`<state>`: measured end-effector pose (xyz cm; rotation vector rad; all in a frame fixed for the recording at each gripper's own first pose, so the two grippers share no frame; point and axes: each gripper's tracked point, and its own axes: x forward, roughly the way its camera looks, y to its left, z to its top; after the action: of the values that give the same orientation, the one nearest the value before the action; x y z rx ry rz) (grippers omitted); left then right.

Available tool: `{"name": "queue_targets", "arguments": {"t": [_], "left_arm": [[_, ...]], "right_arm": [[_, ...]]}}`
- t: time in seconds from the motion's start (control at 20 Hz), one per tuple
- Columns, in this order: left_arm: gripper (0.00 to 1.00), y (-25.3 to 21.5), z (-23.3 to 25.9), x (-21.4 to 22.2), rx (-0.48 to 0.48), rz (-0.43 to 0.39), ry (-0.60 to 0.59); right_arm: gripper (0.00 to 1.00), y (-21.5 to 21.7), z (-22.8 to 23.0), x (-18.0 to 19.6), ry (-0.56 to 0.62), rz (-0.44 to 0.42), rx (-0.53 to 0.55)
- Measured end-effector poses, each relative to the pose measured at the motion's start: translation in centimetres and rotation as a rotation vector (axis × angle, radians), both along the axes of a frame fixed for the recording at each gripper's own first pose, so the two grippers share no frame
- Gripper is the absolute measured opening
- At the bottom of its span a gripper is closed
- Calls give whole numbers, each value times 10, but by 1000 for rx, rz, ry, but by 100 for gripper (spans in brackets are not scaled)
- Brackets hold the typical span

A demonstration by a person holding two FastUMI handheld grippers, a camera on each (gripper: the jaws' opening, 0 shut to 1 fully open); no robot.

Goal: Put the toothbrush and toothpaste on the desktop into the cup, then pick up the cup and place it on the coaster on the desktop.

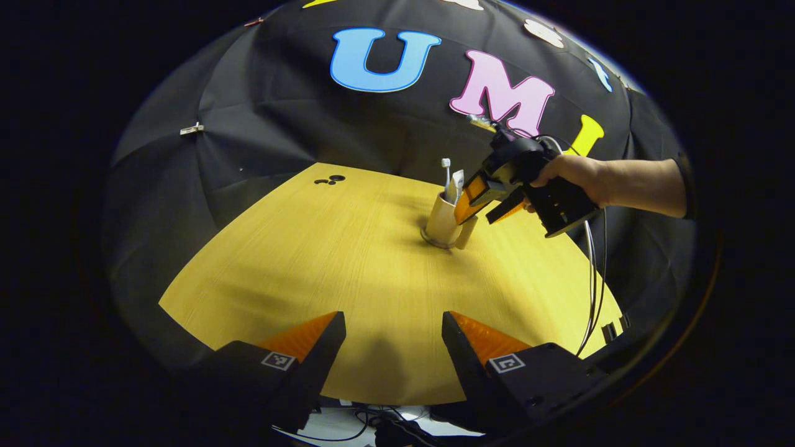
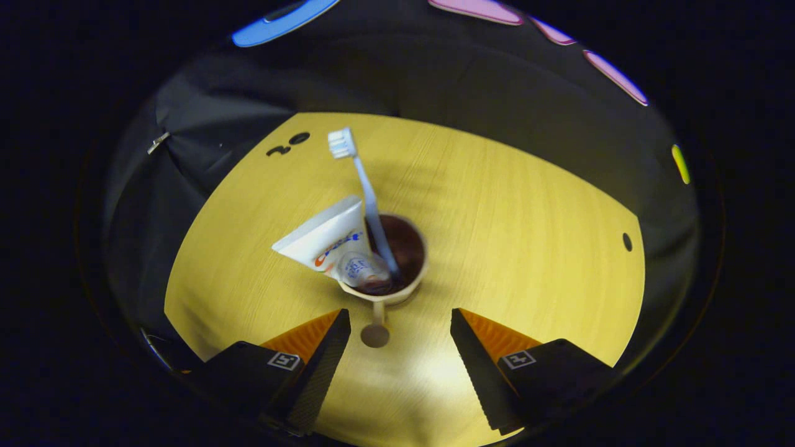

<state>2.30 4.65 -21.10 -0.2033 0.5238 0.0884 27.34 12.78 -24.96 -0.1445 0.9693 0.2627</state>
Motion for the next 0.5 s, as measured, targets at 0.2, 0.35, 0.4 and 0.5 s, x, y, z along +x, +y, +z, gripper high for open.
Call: {"name": "queue_targets", "arguments": {"t": [0.2, 0.35, 0.4, 0.5], "left_arm": [[97, -27, -4, 19, 45, -59, -18], [97, -56, 1, 34, 31, -121, -20], [97, -66, 4, 40, 30, -141, -22], [97, -84, 15, 54, 45, -172, -42]], "right_arm": [[99, -32, 49, -9, -138, -87, 102], [99, -44, 71, -37, -158, -111, 224], [99, -54, 75, -45, -171, -122, 229], [99, -78, 91, -61, -233, -145, 227]]}}
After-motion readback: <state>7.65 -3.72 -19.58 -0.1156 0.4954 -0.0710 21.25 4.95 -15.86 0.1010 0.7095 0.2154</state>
